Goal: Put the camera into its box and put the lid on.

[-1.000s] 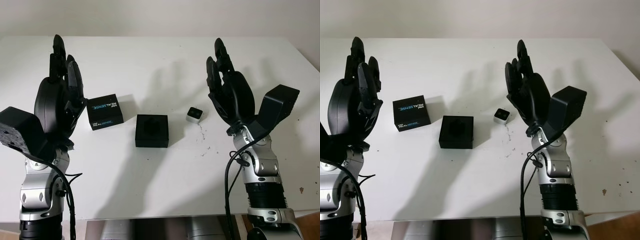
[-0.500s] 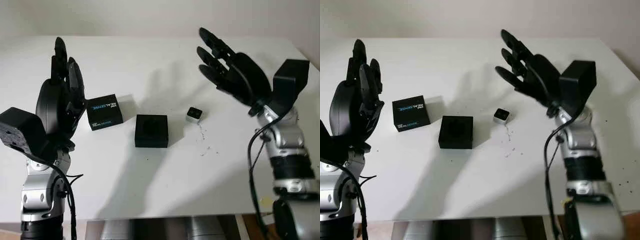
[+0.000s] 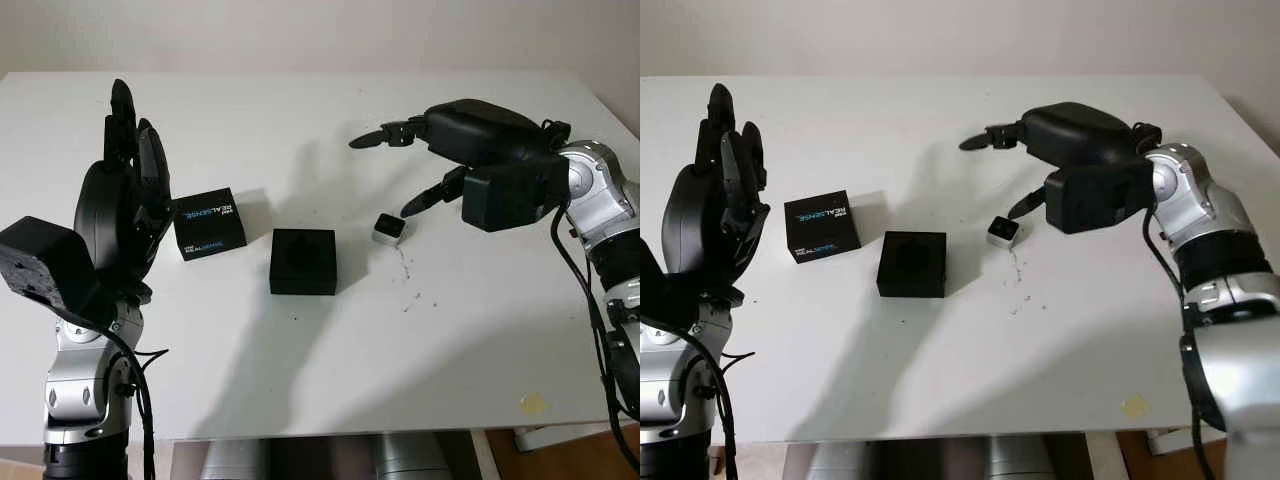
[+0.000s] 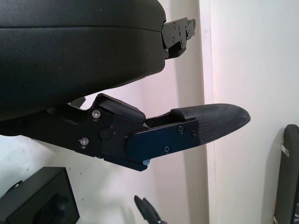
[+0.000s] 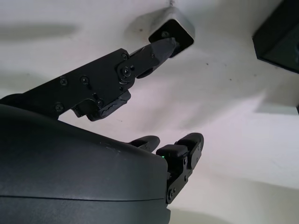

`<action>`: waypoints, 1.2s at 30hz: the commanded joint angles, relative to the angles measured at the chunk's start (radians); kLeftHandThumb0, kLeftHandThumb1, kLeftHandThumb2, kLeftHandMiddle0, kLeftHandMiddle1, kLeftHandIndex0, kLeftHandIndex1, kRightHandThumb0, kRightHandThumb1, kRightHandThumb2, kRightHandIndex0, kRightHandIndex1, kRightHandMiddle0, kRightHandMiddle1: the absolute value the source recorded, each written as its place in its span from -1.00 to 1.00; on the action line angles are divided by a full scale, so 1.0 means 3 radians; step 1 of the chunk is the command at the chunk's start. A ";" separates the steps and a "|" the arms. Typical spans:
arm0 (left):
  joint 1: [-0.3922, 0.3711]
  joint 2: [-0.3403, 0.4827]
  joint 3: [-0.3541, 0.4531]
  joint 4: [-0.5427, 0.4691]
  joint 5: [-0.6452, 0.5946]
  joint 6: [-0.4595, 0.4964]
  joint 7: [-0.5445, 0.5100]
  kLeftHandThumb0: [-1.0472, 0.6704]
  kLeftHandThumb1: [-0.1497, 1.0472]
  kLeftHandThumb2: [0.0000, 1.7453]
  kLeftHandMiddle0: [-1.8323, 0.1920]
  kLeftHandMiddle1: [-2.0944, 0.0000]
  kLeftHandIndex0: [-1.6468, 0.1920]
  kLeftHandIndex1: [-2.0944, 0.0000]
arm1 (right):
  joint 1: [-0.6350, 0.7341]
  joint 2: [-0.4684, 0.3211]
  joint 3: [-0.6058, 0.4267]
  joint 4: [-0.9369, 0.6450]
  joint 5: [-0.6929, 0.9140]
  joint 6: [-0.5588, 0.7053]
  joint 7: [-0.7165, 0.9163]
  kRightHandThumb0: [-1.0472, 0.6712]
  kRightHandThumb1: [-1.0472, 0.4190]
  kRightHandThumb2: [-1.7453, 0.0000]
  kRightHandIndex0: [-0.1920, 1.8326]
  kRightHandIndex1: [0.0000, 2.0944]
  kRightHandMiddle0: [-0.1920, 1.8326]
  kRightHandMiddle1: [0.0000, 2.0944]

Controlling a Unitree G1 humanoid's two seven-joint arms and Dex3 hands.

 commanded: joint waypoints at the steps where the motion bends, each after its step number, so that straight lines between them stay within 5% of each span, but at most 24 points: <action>1: -0.0009 0.0032 -0.0011 0.0003 0.0020 0.0022 -0.0015 -0.73 1.00 -0.26 1.00 1.00 1.00 1.00 | -0.0146 -0.0086 0.0066 0.0088 -0.0094 -0.0072 -0.0125 -0.06 -0.66 0.93 -0.45 -0.90 -0.40 -0.86; 36: -0.0087 0.0030 0.0007 0.0061 0.0032 -0.0010 -0.0003 -0.70 1.00 -0.31 1.00 1.00 1.00 1.00 | -0.0197 -0.0086 0.0603 0.0461 -0.0513 -0.0248 -0.0660 -0.08 -0.74 0.94 -0.39 -0.93 -0.31 -0.93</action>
